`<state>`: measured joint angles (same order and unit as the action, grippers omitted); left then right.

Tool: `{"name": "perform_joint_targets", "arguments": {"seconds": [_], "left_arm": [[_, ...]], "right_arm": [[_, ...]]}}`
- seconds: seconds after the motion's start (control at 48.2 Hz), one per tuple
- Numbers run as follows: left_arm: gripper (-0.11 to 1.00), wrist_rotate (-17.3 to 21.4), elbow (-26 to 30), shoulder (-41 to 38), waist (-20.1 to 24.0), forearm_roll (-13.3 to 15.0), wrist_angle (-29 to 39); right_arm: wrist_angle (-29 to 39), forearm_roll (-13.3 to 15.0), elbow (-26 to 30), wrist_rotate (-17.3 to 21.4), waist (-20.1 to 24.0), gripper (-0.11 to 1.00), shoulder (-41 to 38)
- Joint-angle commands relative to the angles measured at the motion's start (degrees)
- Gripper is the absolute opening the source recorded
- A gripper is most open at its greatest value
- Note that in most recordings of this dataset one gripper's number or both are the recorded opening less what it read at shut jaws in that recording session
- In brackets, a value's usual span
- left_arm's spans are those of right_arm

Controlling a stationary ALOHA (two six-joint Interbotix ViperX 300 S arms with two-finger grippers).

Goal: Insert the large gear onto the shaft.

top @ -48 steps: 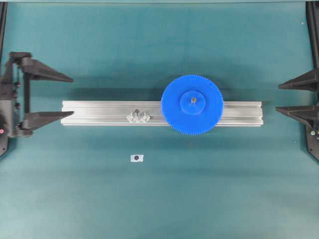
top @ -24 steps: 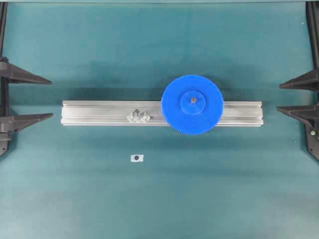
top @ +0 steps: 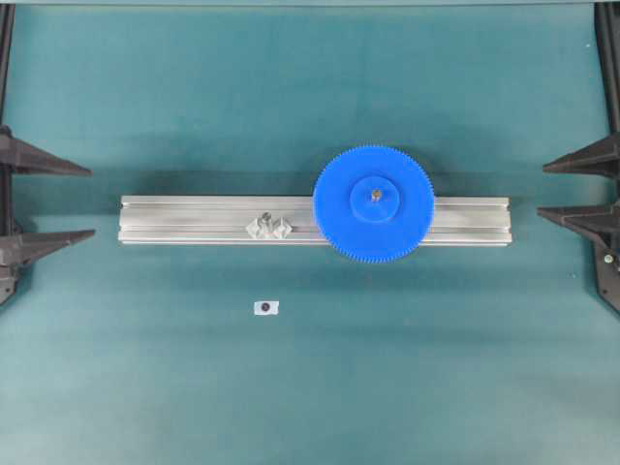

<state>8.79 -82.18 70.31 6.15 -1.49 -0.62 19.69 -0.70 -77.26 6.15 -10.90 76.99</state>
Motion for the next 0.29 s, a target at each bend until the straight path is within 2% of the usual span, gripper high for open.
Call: {"name": "perform_joint_targets", "arguments": {"seconds": [0.0,0.27], "left_arm": [[0.91,-0.1,-0.4,0.0,-0.1,-0.1,-0.9],[0.91,0.4,-5.3,1.3,0.0,-0.1,-2.9]], "right_arm": [[-0.4,0.0,0.6,0.4,-0.2,0.76,-0.4],[-0.4,0.0,0.6,0.4,-0.2,0.76,-0.4]]}}
